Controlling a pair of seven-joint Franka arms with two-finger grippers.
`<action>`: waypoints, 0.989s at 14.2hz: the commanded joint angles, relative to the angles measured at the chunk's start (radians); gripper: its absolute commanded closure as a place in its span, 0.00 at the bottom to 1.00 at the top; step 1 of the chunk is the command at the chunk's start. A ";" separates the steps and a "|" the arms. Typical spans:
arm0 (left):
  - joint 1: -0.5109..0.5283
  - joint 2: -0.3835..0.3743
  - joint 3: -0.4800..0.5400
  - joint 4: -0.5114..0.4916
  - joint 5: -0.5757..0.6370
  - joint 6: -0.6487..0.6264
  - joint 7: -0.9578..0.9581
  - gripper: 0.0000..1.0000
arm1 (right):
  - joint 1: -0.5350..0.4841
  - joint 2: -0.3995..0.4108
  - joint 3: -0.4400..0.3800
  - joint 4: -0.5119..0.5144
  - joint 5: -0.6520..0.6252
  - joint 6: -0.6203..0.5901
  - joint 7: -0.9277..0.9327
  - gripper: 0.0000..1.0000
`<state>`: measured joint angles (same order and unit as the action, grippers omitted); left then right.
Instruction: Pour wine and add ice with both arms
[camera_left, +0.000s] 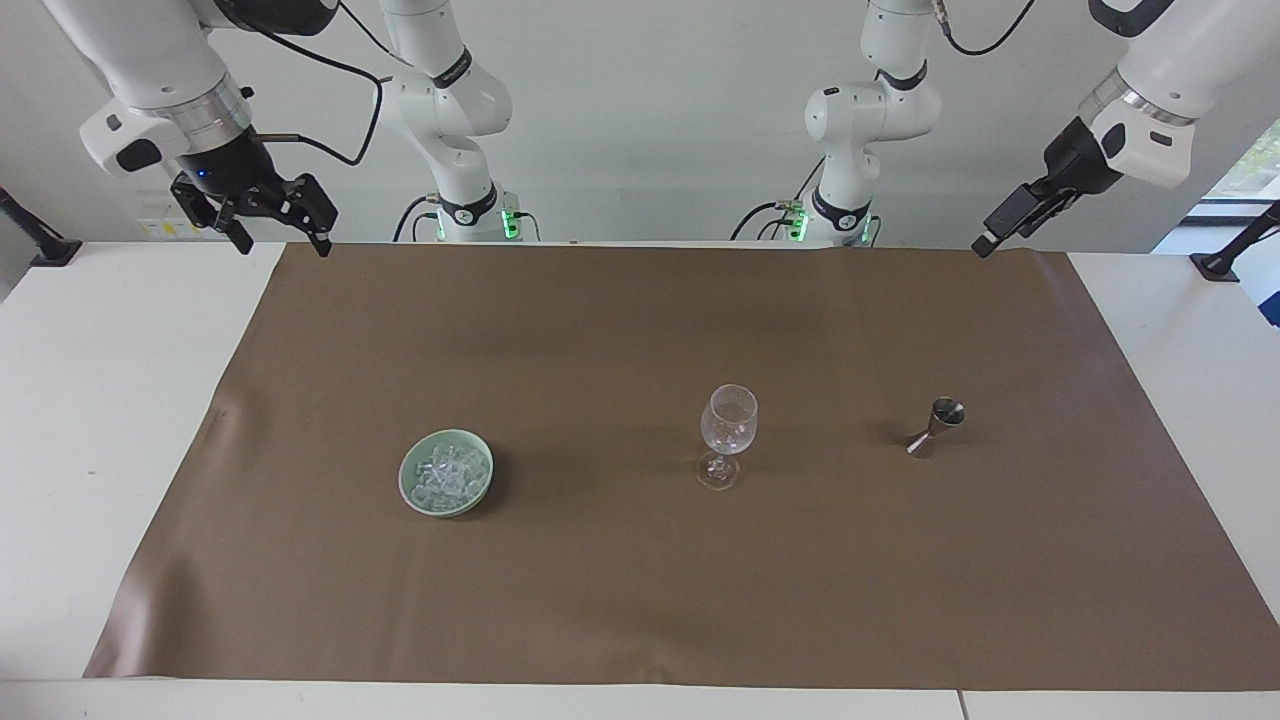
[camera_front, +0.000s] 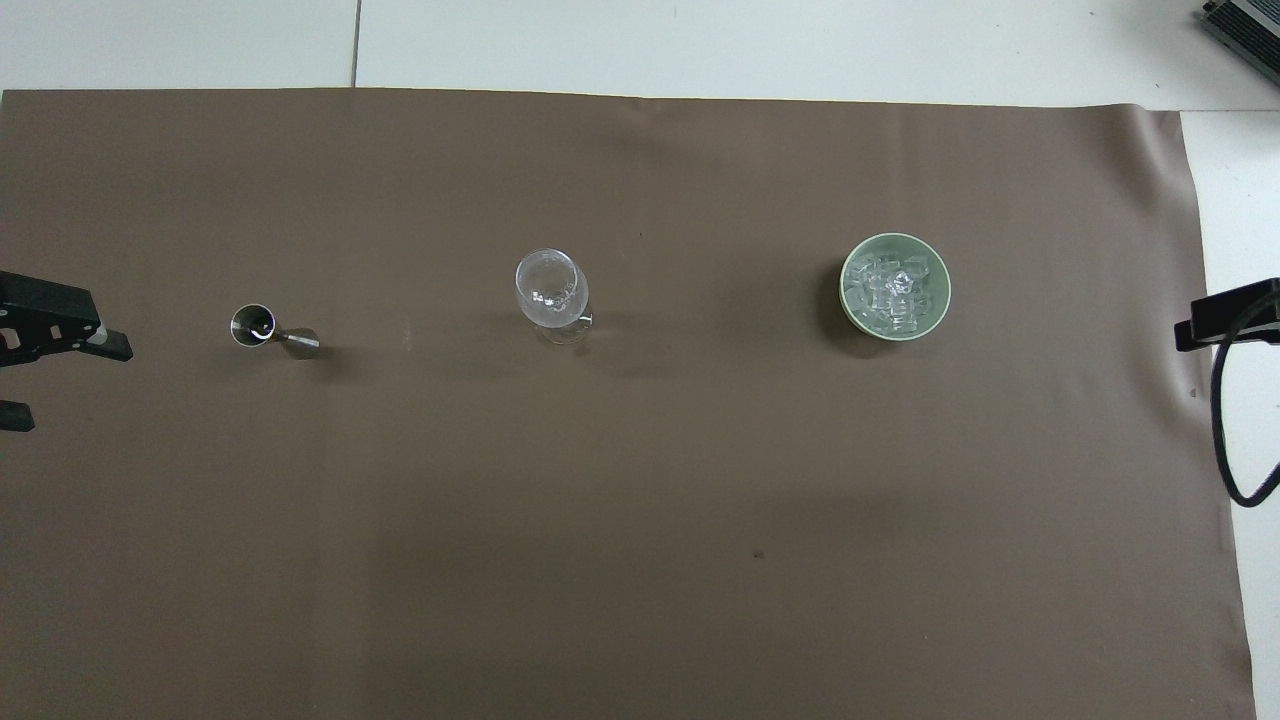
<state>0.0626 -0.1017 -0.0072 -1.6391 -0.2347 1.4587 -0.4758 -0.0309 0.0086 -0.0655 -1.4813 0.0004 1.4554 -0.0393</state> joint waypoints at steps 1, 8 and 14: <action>0.025 0.002 0.012 -0.019 -0.043 -0.012 -0.032 0.00 | 0.000 -0.007 0.001 -0.005 -0.002 0.008 0.018 0.00; 0.040 0.095 0.159 -0.027 -0.187 -0.015 -0.073 0.00 | 0.000 -0.007 0.001 -0.005 -0.002 0.008 0.018 0.00; 0.063 0.155 0.230 -0.067 -0.308 0.025 -0.277 0.00 | 0.000 -0.007 0.001 -0.005 -0.003 0.008 0.018 0.00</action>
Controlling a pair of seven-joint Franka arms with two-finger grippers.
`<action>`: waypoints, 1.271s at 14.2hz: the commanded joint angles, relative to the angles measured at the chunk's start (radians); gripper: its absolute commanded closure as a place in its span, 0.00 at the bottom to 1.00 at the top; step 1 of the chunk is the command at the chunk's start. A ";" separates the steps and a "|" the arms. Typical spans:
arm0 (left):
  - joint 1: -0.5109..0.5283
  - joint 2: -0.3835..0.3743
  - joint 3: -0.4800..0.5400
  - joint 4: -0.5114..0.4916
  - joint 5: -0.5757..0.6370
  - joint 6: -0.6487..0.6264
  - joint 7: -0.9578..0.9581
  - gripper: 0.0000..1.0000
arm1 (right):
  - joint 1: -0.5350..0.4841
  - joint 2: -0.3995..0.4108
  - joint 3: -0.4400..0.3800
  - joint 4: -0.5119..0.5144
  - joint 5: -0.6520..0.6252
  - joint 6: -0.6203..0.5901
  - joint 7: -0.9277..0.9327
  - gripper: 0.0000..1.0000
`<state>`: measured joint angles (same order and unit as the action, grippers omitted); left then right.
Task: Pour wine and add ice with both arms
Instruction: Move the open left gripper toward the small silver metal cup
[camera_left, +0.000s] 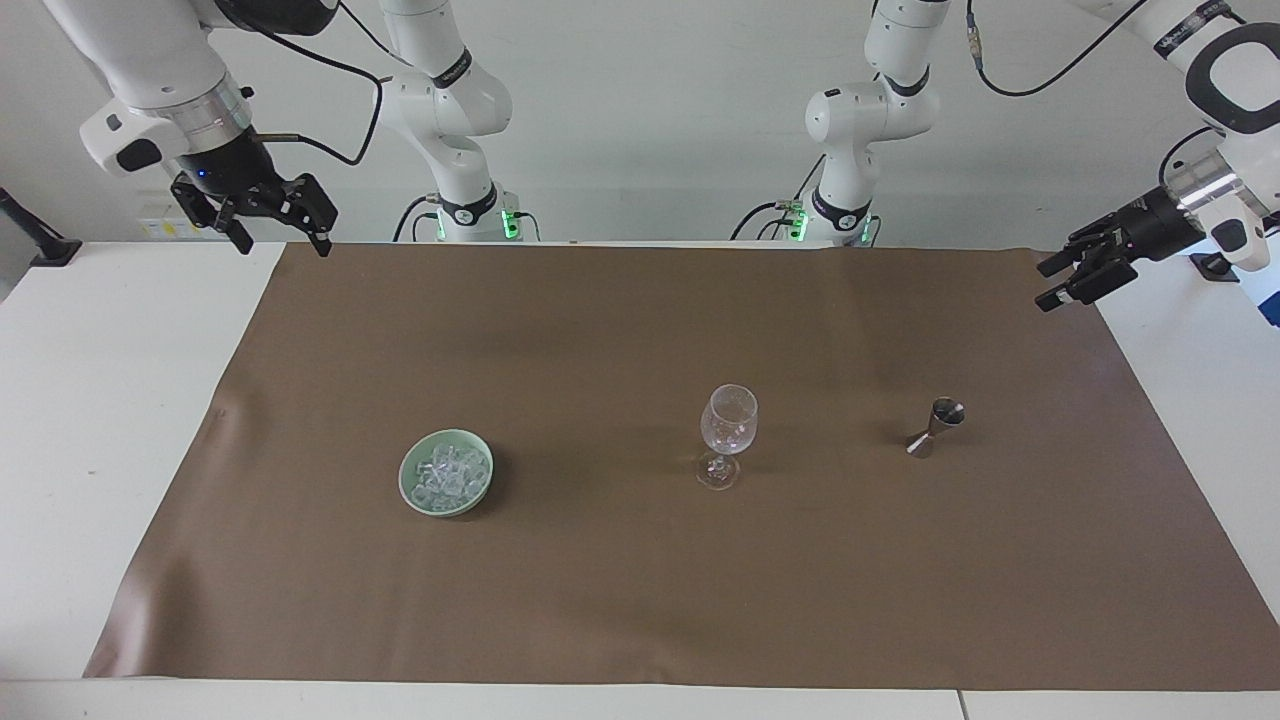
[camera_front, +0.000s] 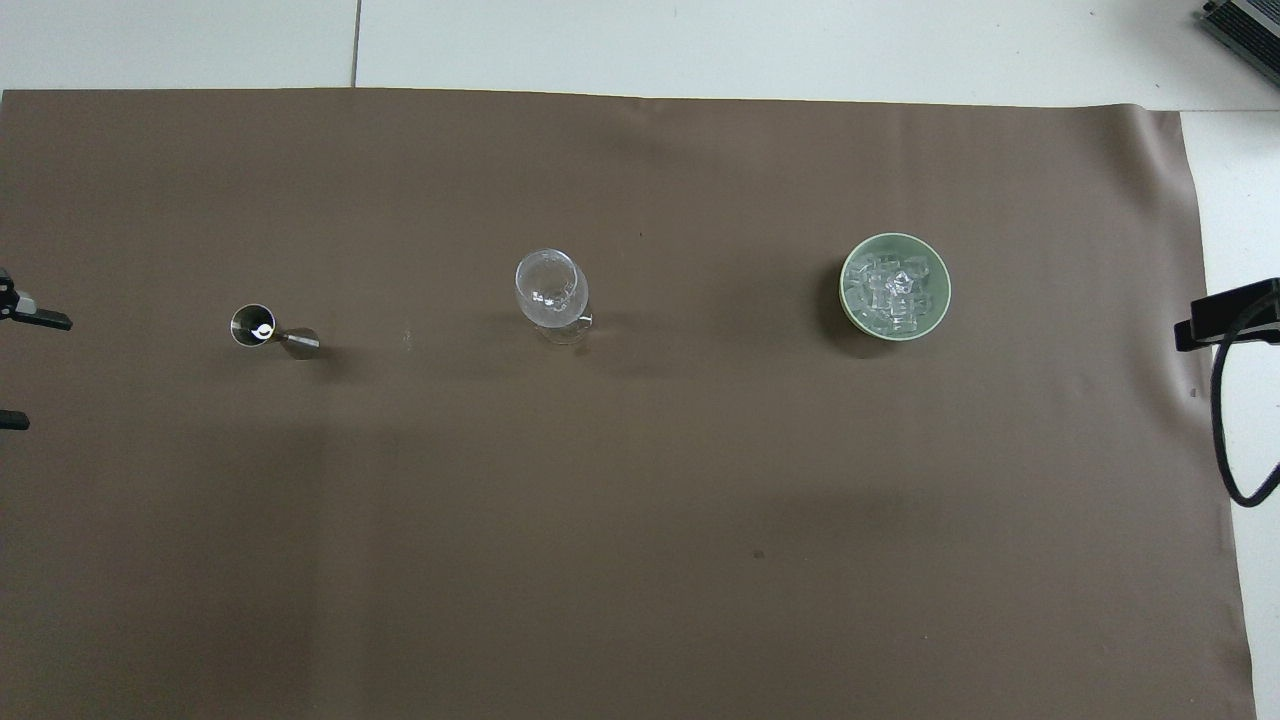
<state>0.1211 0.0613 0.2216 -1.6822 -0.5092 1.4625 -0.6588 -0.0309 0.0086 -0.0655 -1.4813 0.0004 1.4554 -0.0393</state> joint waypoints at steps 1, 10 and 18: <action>0.026 -0.006 0.001 -0.043 -0.057 0.028 -0.100 0.00 | 0.000 -0.007 0.001 -0.005 -0.002 0.008 0.018 0.00; 0.045 0.032 -0.001 -0.116 -0.265 0.113 -0.171 0.00 | 0.000 -0.007 0.001 -0.005 -0.003 0.008 0.018 0.00; 0.101 0.084 -0.001 -0.169 -0.368 0.139 -0.176 0.00 | 0.000 -0.007 0.001 -0.005 -0.002 0.008 0.018 0.00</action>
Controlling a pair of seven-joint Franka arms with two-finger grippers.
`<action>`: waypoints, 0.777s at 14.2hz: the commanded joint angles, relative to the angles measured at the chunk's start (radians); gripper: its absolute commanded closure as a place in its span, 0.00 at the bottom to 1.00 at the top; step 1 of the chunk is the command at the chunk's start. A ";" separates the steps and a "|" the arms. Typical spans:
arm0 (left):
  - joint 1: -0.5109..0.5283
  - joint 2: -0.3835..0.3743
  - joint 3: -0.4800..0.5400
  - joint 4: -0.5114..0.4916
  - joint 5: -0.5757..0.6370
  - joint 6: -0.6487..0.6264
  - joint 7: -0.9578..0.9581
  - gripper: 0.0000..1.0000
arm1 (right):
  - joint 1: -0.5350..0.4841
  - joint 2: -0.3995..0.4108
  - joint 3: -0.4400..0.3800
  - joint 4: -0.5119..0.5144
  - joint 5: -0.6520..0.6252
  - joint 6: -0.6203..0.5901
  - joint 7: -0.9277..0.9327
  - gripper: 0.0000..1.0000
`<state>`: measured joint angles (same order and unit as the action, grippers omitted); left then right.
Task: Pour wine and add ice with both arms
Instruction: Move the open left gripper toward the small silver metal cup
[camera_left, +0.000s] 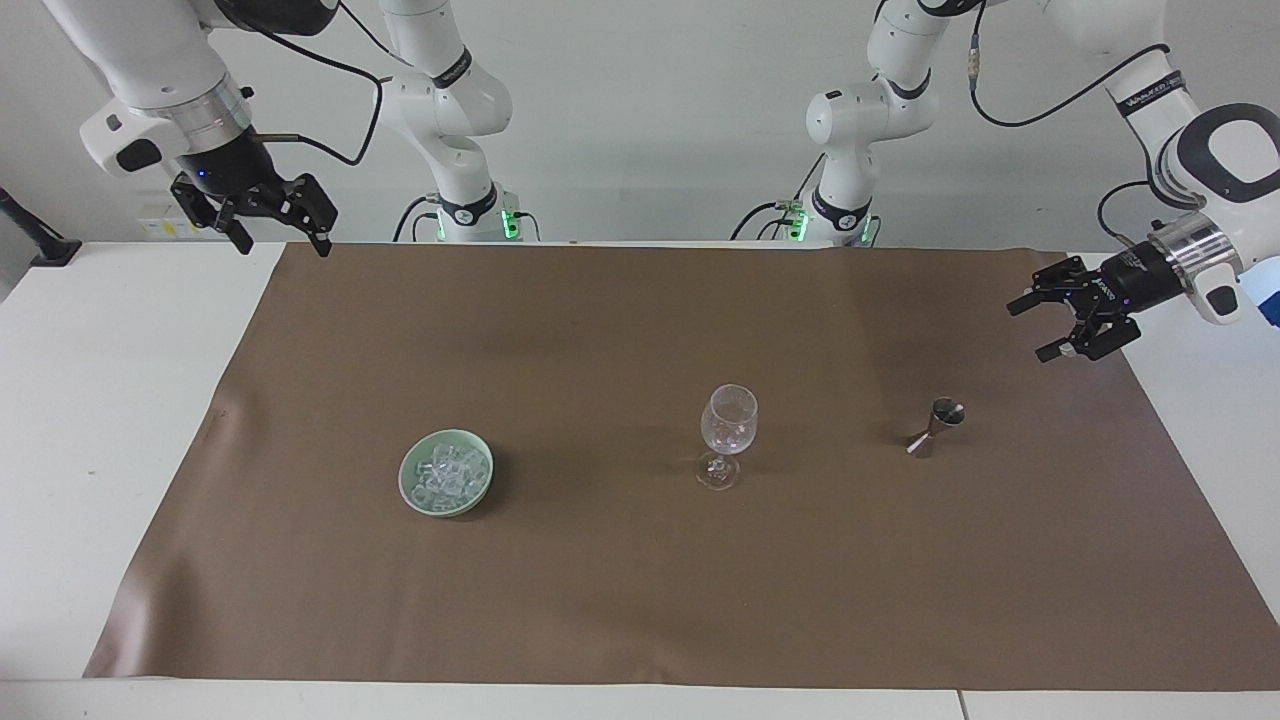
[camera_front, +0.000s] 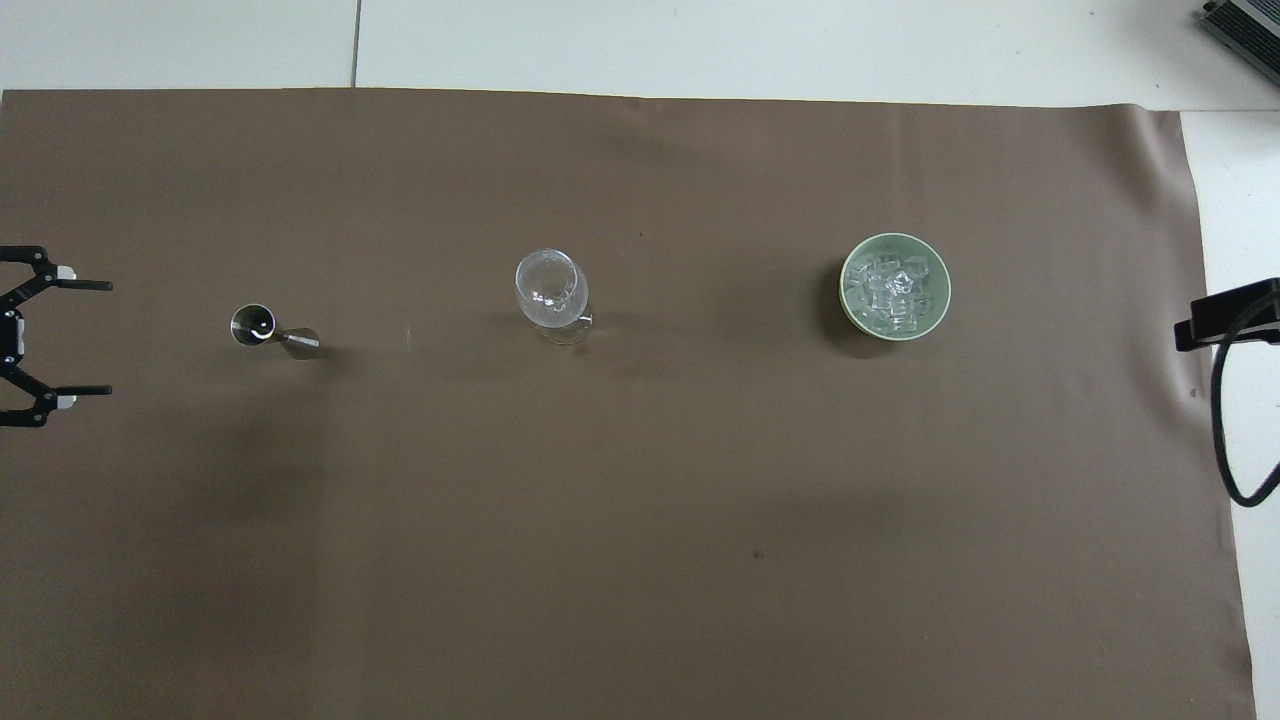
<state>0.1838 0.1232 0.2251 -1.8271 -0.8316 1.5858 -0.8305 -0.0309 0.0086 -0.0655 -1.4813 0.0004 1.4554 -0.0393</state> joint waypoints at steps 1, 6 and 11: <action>0.043 0.038 -0.004 -0.034 -0.064 0.017 -0.001 0.00 | 0.000 -0.007 0.001 -0.005 -0.002 0.008 0.018 0.00; 0.060 0.064 -0.006 -0.106 -0.139 0.065 -0.002 0.00 | 0.000 -0.007 0.001 -0.005 -0.002 0.008 0.018 0.00; 0.039 0.065 -0.013 -0.184 -0.187 0.154 -0.004 0.00 | 0.000 -0.007 0.001 -0.005 -0.002 0.008 0.018 0.00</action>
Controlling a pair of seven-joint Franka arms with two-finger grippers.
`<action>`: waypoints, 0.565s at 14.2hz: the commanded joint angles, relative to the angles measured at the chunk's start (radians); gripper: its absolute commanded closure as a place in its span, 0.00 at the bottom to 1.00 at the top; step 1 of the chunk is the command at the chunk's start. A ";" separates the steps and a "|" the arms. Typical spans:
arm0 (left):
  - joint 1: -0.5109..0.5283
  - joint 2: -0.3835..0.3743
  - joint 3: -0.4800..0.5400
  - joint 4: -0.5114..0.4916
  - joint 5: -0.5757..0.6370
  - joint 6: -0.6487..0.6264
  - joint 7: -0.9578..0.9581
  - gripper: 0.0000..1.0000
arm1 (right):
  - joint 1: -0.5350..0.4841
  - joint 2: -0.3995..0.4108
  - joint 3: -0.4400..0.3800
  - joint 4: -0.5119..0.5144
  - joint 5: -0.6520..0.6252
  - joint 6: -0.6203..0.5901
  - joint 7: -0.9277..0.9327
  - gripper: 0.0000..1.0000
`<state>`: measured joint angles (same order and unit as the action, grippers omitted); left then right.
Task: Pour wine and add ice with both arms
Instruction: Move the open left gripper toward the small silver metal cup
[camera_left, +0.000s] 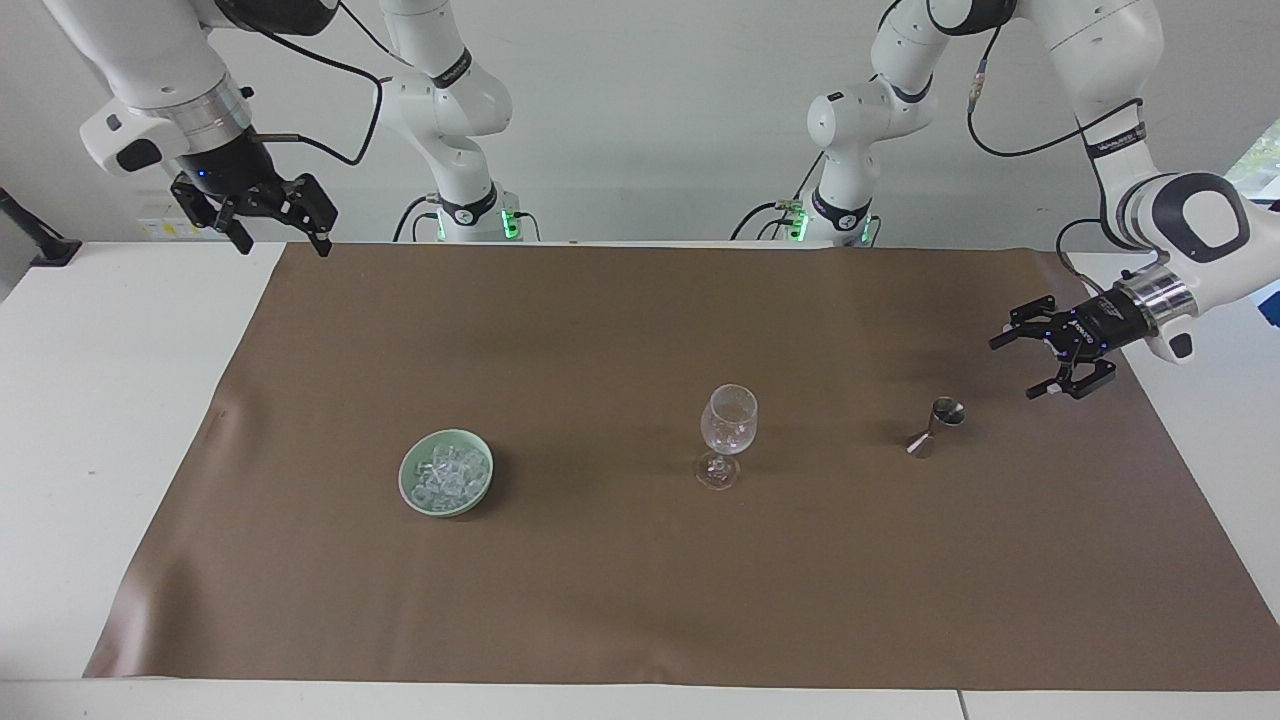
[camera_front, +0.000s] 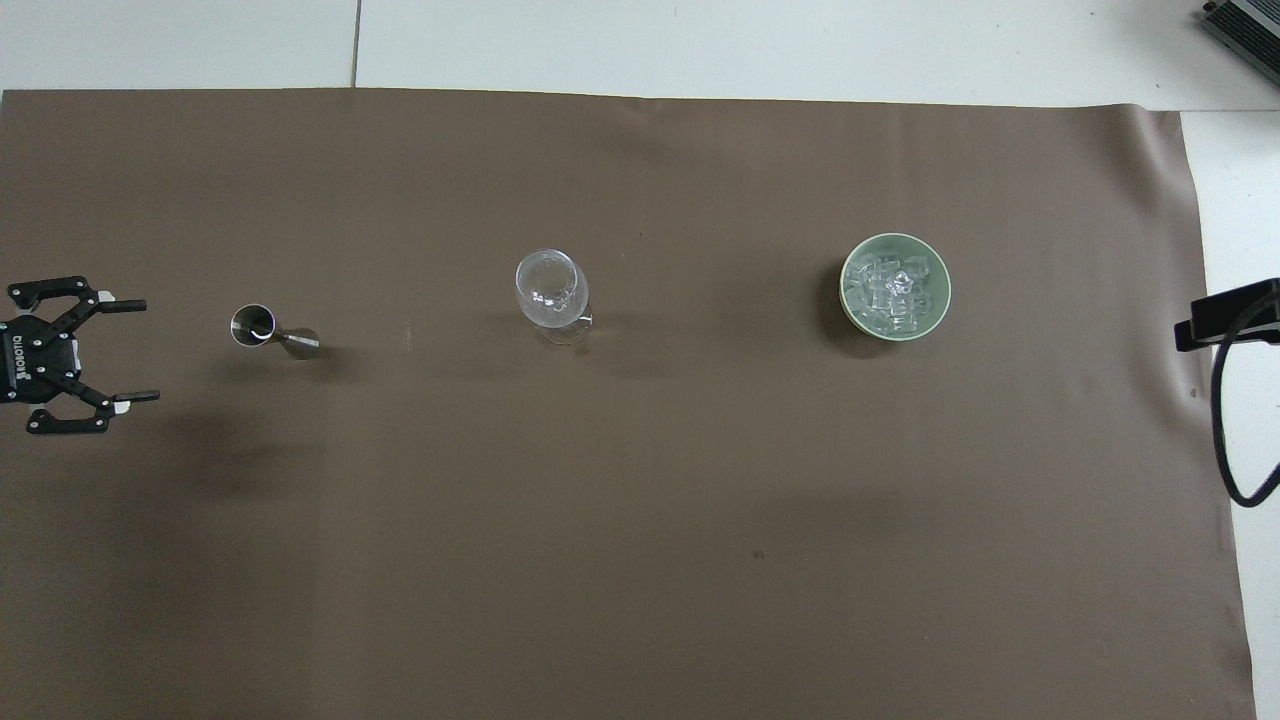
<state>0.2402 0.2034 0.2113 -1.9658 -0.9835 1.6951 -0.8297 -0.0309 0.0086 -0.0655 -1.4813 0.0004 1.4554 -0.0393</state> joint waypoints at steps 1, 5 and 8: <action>-0.015 0.010 0.000 -0.057 -0.073 0.044 0.003 0.00 | 0.000 -0.007 0.001 -0.005 -0.002 0.008 0.018 0.00; -0.007 0.086 0.002 -0.090 -0.188 0.044 0.041 0.00 | 0.000 -0.007 0.001 -0.005 -0.002 0.008 0.018 0.00; -0.009 0.100 0.002 -0.087 -0.213 0.049 0.046 0.00 | 0.000 -0.007 0.001 -0.005 -0.002 0.008 0.018 0.00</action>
<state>0.2394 0.3055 0.2057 -2.0428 -1.1611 1.7290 -0.7969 -0.0309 0.0086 -0.0655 -1.4813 0.0004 1.4554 -0.0393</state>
